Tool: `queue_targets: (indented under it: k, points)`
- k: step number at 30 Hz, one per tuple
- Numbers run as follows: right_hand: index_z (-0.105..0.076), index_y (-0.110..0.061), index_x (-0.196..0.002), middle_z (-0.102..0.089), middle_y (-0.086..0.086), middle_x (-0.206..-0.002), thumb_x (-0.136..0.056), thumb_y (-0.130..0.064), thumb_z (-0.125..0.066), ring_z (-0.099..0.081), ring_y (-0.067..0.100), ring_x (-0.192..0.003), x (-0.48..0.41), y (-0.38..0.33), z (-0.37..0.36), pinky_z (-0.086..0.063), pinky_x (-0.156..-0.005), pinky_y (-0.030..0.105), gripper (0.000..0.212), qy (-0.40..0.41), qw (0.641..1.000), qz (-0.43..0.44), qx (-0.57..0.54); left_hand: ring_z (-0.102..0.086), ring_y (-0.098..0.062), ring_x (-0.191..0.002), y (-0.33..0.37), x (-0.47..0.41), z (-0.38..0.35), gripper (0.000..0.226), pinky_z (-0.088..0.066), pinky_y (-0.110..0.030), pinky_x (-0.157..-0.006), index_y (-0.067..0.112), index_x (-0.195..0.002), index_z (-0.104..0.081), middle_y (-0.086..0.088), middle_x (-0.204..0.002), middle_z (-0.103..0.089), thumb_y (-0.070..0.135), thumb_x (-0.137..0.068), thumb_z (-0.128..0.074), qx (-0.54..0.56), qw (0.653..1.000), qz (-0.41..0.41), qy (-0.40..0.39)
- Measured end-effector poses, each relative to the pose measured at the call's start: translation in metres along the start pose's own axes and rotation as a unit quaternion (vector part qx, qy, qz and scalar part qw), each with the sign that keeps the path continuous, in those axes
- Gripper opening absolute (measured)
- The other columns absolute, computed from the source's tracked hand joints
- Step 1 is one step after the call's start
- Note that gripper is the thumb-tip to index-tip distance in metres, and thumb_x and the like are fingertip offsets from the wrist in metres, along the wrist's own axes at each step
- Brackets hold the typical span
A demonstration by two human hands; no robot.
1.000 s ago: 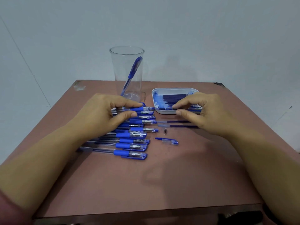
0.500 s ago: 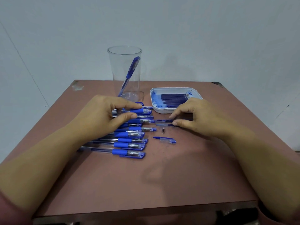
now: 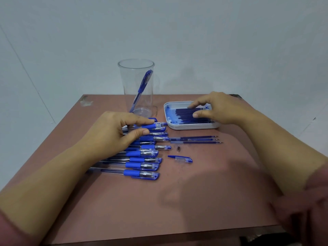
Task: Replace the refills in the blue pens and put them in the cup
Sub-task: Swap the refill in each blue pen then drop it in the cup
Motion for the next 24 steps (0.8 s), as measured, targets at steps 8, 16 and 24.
queue_targets:
  k: [8,16,24]
  points:
    - [-0.067,-0.033,-0.118,-0.059,-0.015,-0.108,-0.085,-0.034,-0.072,-0.05,0.004,-0.098,-0.025,0.014,-0.015,-0.032,-0.065,-0.001,0.034,-0.062,0.998,-0.005,0.015,-0.052,0.024,-0.071,-0.003,-0.001,0.0,0.028,-0.034,0.003,-0.068,0.042,-0.108,-0.067,0.052,-0.078,-0.053,0.036,-0.081,-0.067,-0.003,1.0,0.001,0.0]
    - [-0.075,-0.025,-0.102,-0.064,-0.014,-0.089,-0.083,-0.029,-0.074,-0.058,0.007,-0.089,-0.036,0.019,-0.024,-0.038,-0.076,0.02,0.02,-0.005,1.0,0.019,0.008,-0.052,0.017,-0.065,-0.002,-0.001,0.0,0.028,-0.032,0.005,-0.063,0.029,-0.109,-0.073,0.049,-0.077,-0.056,0.025,-0.081,-0.073,-0.015,1.0,-0.001,-0.002]
    - [-0.073,-0.027,-0.091,-0.066,-0.013,-0.087,-0.082,-0.029,-0.075,-0.061,0.007,-0.085,-0.034,0.014,-0.023,-0.043,-0.069,0.015,0.009,0.01,1.0,0.009,-0.007,-0.054,0.027,-0.082,-0.005,-0.001,-0.001,0.03,-0.036,0.003,-0.072,0.044,-0.109,-0.065,0.047,-0.089,-0.054,0.036,-0.081,-0.068,-0.005,1.0,-0.002,0.003]
Point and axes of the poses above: each hand's wrist, its own x-axis away from the middle knuckle, its own z-axis out of the back of the hand, y = z × x, the point moved 4 cm from there along -x, towards the middle knuckle
